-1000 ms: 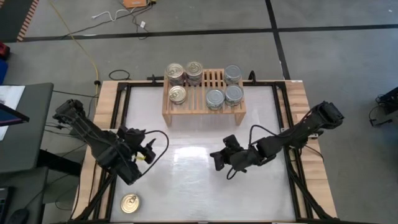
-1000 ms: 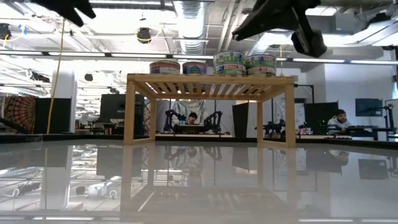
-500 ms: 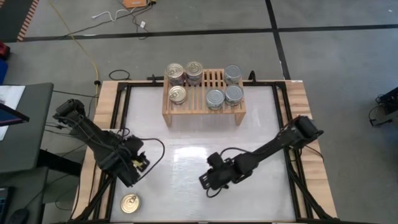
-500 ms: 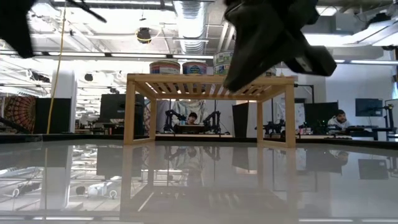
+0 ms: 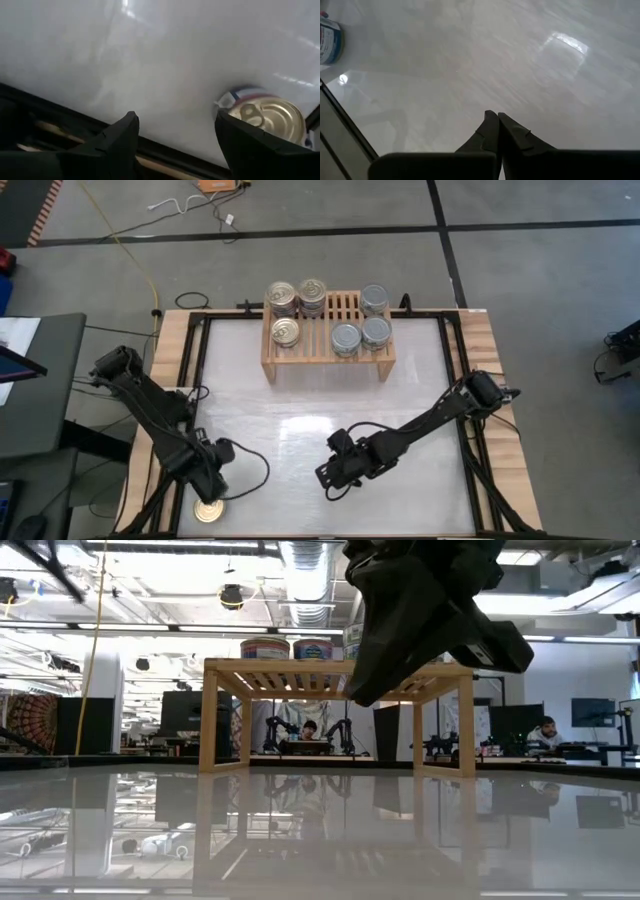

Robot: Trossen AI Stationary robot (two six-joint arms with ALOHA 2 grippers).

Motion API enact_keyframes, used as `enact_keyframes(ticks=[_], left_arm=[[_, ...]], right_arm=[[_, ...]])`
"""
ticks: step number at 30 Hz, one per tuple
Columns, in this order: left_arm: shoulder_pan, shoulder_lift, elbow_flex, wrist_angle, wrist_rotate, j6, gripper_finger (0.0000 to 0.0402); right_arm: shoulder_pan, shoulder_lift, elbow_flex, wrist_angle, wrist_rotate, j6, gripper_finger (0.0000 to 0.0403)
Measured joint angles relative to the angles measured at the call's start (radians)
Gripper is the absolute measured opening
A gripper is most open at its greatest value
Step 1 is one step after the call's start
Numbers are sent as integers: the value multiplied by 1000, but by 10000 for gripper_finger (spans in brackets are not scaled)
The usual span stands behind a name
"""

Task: Stack canned seafood by type on shelf
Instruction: Stack the blue-pink tuna can on top of the other blue-pink tuna can on the shelf

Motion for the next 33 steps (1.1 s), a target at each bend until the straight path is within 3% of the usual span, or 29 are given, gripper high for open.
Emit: enact_keyframes(ticks=[6,12,19,27,33], left_arm=[[-59,95,0,76,120,-60,251],[-118,152,0,162,177,-94,251],[-160,209,0,204,149,-112,251],[-121,303,5,226,145,-23,251],[-11,302,4,265,9,25,251]], right_arm=[[13,0,0,0,0,0,30],[14,0,0,0,1,0,30],[14,0,0,0,1,-3,30],[14,-1,0,0,2,-27,30],[23,-1,0,-1,0,-78,30]])
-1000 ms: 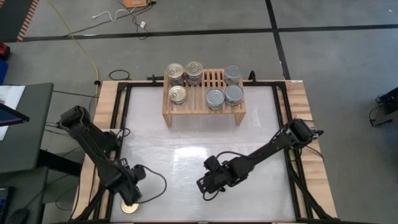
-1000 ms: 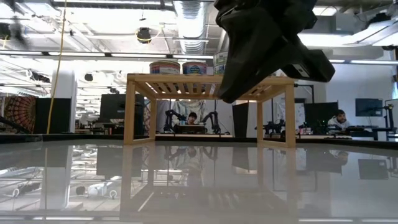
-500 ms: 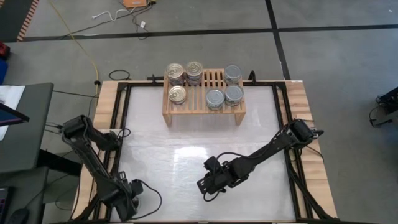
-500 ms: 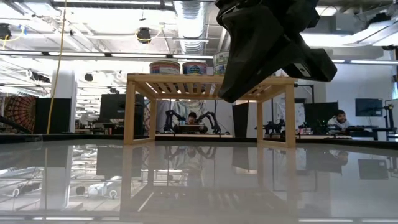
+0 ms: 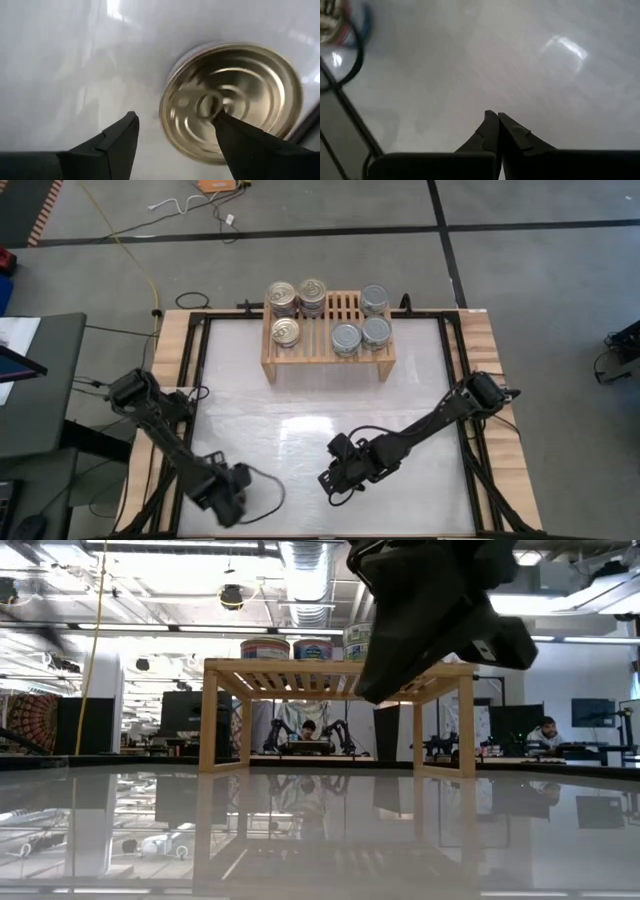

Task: Stack canned seafood by type on shelf
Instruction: Stack the blue-pink tuna can on top of the other blue-pink tuna can on the shelf

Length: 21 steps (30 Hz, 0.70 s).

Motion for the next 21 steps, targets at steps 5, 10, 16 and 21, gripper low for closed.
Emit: enact_keyframes(ticks=[5,10,16,21], left_arm=[[131,1,-2,53,-111,56,251],[313,2,-3,164,-232,90,251],[521,11,-7,492,-267,143,251],[607,9,59,516,-246,124,251]], right_arm=[[23,0,0,-11,-79,-50,30],[74,-4,0,-114,-131,-54,31],[153,-70,0,-416,-80,-22,31],[224,-82,-13,-595,23,102,31]])
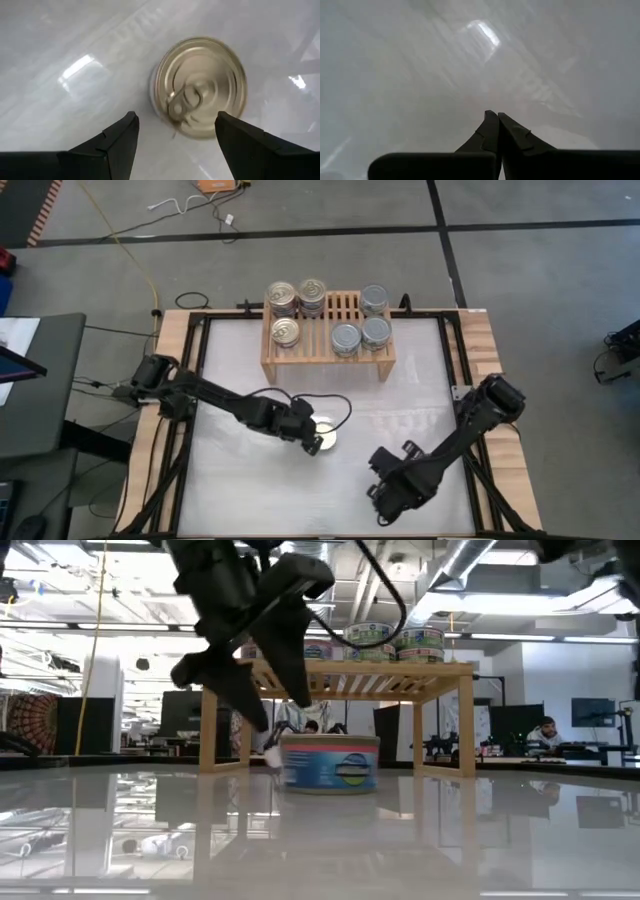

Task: Stack canned seafood by type on shelf
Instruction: Stack the blue-pink tuna can on top of the other blue-pink tuna can on the shelf

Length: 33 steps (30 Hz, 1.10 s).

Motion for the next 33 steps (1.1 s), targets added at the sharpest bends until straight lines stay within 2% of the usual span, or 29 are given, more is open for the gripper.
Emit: enact_keyframes(ticks=[3,10,14,20,24,28,33], left_arm=[[7,0,49,-49,2,2,251],[-34,-8,112,-76,-15,-4,251],[-90,-38,112,-107,-64,3,251],[-165,-130,108,-226,-212,12,251],[-183,-247,3,-136,-241,110,251],[-168,-383,-178,73,-270,286,251],[-110,-562,-425,332,-243,515,251]], right_arm=[[19,0,-41,-8,8,19,31],[23,-5,-139,146,10,36,31],[35,-36,-198,231,10,32,31],[46,-81,-269,295,10,37,31],[37,-100,-294,339,9,39,31],[15,-100,-294,354,10,39,31],[-17,-100,-294,413,10,55,31]])
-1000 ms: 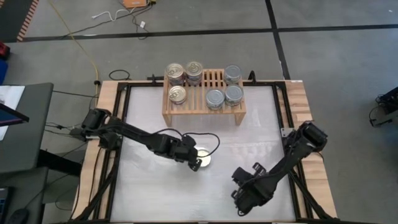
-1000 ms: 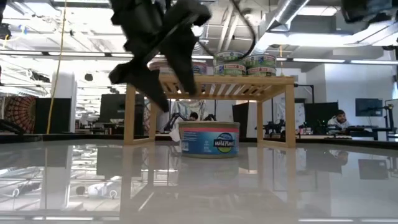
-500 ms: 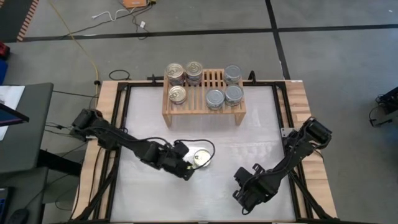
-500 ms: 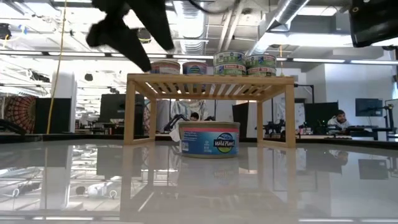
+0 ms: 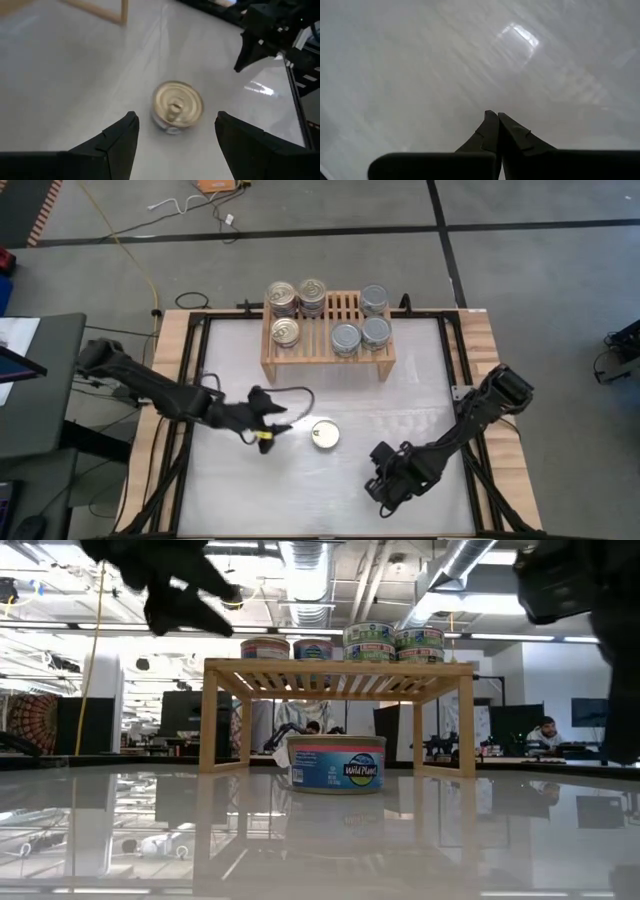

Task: Stack canned seafood by type on shelf
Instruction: Stack the blue-pink tuna can on top of the other blue-pink tuna can on the shelf

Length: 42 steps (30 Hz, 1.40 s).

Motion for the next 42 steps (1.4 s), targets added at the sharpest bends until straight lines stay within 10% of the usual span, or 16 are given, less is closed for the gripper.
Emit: enact_keyframes(ticks=[15,26,42], left_arm=[[192,-601,-583,386,204,364,251],[235,-852,-695,318,229,409,251],[235,-869,-693,11,228,405,251]], right_arm=[[-92,0,1,59,-1,302,31],[-194,0,2,168,-1,293,31],[-304,1,2,292,-5,103,50]])
